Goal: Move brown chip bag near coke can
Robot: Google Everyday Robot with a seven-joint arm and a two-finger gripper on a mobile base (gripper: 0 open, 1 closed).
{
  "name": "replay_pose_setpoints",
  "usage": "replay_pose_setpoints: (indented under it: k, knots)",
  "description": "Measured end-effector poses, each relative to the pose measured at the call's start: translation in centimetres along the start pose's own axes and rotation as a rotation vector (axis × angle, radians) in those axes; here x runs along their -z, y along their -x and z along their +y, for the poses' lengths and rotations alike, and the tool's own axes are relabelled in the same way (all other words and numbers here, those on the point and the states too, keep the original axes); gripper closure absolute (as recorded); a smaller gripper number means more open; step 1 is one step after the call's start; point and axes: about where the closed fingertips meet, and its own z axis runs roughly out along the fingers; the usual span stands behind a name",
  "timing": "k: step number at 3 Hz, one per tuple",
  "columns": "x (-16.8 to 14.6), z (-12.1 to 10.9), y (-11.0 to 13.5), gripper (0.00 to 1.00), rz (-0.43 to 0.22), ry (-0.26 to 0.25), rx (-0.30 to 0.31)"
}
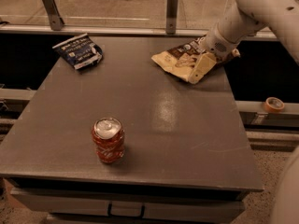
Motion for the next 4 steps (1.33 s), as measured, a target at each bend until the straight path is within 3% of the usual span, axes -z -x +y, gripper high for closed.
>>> replay_pose_setpoints:
  k: [1,3,4]
  knots:
    - [-1.3,-1.0,0.5,0.41,-0.022,0.007,-0.028]
    - [-0.1,-1.2,1.5,0.87,-0.056,0.009,-0.039]
    - [-0.3,0.1,2.0,1.00,-0.057,0.031,-0.027]
